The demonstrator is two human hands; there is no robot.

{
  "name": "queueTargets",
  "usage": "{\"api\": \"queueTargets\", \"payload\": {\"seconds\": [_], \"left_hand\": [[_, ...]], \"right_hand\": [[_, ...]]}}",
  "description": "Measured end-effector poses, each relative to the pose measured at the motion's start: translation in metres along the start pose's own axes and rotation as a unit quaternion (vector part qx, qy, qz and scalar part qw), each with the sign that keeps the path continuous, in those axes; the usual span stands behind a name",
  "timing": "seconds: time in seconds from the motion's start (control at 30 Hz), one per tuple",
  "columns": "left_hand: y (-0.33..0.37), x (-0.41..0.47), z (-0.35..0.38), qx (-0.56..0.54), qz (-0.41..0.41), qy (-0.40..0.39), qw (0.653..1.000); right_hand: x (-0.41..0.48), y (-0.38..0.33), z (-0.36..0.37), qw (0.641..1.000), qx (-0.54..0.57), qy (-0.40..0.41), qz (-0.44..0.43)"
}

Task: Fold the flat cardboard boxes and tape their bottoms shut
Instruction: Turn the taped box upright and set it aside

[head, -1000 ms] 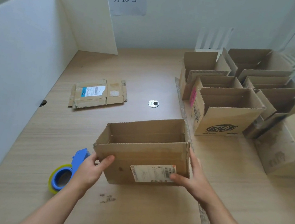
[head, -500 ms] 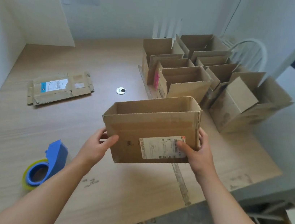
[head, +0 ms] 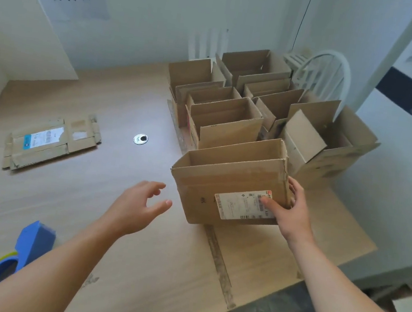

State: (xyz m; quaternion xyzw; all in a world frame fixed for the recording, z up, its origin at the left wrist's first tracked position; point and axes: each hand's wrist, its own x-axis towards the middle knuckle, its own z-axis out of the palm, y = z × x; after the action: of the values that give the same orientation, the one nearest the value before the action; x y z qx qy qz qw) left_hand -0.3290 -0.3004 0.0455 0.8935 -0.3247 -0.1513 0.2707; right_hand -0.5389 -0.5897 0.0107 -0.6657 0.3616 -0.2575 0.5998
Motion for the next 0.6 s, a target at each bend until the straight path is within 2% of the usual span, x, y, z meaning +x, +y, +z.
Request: {"api": "queueTargets", "payload": {"seconds": [0.27,0.43,0.6], "left_hand": [[0.054,0.047,0.018,0.051,-0.012,0.026,0.998],[0.067,0.05,0.033,0.041,-0.033,0.04,0.998],[0.073,0.053,0.053,0.028,-0.069,0.026,0.997]], "right_hand": [[0.095,0.023,-0.014,0.996,0.029,-0.08,0.01],[0.137,0.036,-0.02,0.991,-0.015,-0.132,0.001],[0.15,0.054,-0.007,0.994,-0.047,-0.1,0.021]]}}
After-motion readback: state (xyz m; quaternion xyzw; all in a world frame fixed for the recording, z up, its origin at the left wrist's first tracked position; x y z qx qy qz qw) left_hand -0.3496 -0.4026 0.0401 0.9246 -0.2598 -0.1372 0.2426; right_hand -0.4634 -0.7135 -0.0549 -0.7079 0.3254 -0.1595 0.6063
